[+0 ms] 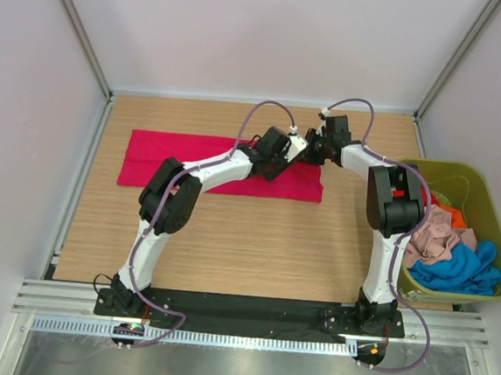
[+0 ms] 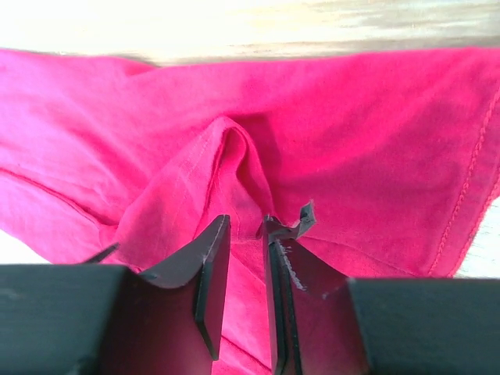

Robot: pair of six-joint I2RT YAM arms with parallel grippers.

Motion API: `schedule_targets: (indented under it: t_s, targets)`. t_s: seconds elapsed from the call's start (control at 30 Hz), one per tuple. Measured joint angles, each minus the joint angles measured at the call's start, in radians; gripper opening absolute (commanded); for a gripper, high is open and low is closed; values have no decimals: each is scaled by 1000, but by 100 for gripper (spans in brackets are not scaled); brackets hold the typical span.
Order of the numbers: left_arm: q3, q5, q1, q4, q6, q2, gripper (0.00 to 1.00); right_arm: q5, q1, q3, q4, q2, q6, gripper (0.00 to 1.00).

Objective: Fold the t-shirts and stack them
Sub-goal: Fold the tshirt

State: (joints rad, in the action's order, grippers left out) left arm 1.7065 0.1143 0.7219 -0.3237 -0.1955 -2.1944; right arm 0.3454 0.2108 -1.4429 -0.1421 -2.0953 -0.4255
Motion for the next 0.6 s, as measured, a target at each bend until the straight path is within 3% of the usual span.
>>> schedule_targets:
  t_s: [0.2, 0.4, 0.6]
  targets:
    - [-6, -30, 7, 16, -39, 0, 41, 0, 0, -13, 2, -1, 0, 25]
    - [-10, -36, 19, 22, -77, 0, 42, -1, 0, -15, -2, -2, 0, 13]
    - [-10, -27, 22, 23, -99, -8, 41, -2, 0, -35, -13, -4, 0, 9]
